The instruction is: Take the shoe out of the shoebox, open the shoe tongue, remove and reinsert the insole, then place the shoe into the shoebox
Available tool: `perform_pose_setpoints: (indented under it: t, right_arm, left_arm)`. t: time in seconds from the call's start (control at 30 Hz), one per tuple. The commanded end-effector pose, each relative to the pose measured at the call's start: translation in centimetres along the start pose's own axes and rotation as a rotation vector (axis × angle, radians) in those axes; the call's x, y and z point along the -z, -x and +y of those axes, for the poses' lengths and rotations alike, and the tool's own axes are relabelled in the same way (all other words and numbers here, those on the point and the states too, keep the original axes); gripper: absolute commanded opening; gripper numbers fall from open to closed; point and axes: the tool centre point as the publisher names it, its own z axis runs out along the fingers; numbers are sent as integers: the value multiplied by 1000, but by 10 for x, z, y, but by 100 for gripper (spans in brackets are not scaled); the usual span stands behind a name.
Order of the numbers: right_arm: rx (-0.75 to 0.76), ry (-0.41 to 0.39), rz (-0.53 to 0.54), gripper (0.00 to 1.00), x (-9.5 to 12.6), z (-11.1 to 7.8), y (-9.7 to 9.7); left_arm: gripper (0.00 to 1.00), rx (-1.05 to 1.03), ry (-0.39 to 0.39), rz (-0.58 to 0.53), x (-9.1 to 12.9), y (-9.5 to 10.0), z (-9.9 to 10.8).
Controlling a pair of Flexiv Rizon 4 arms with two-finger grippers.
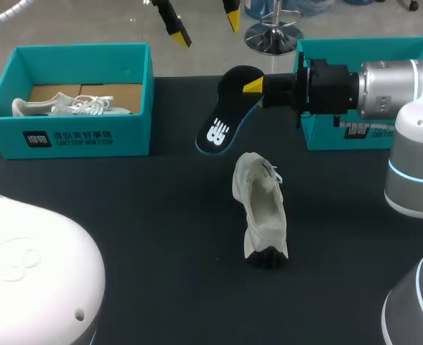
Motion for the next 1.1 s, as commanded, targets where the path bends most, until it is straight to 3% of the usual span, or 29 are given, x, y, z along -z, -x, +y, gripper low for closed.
perform_pose_setpoints:
  t: [0.03, 0.53, 0.87, 1.1]
  right_arm:
    - [-1, 1, -2, 0, -1, 0, 0]
    - [-1, 1, -2, 0, -1, 0, 0]
    - [-13, 1, -19, 0, -1, -11, 20]
    - [-1, 2, -26, 0, -1, -17, 17]
  left_arm:
    - [100, -4, -41, 99, 2, 4, 3]
    - [100, 30, -34, 111, 4, 3, 2]
    - [100, 30, -34, 111, 4, 3, 2]
    - [100, 30, -34, 111, 4, 3, 2]
